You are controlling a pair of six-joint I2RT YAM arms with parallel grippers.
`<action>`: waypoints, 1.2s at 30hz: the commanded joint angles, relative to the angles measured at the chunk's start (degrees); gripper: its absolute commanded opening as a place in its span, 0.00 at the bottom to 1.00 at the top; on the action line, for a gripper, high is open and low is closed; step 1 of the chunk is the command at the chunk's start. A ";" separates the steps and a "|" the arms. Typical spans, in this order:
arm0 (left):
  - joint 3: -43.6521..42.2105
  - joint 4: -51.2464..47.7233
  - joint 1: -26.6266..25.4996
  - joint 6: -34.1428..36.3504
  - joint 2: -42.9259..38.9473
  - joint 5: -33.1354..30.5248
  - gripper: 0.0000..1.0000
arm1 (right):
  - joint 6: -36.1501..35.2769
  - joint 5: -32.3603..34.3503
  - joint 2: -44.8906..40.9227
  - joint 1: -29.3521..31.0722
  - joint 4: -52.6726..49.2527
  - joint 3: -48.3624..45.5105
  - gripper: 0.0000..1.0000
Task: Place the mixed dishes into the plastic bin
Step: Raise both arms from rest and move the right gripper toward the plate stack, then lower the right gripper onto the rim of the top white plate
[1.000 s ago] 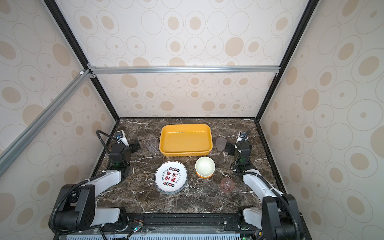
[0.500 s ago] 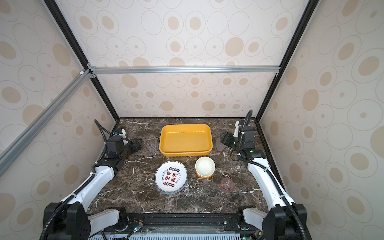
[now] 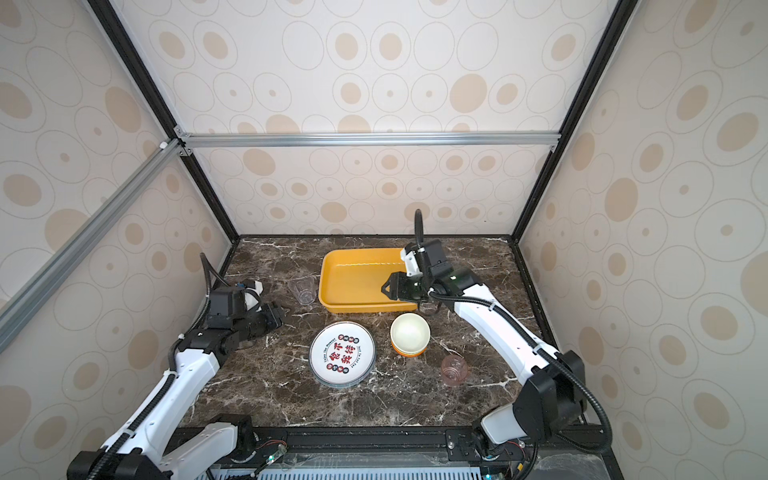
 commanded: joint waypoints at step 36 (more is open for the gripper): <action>-12.43 3.46 -10.07 -10.26 0.30 -0.75 0.56 | 6.73 14.48 25.90 17.44 -11.42 10.50 0.68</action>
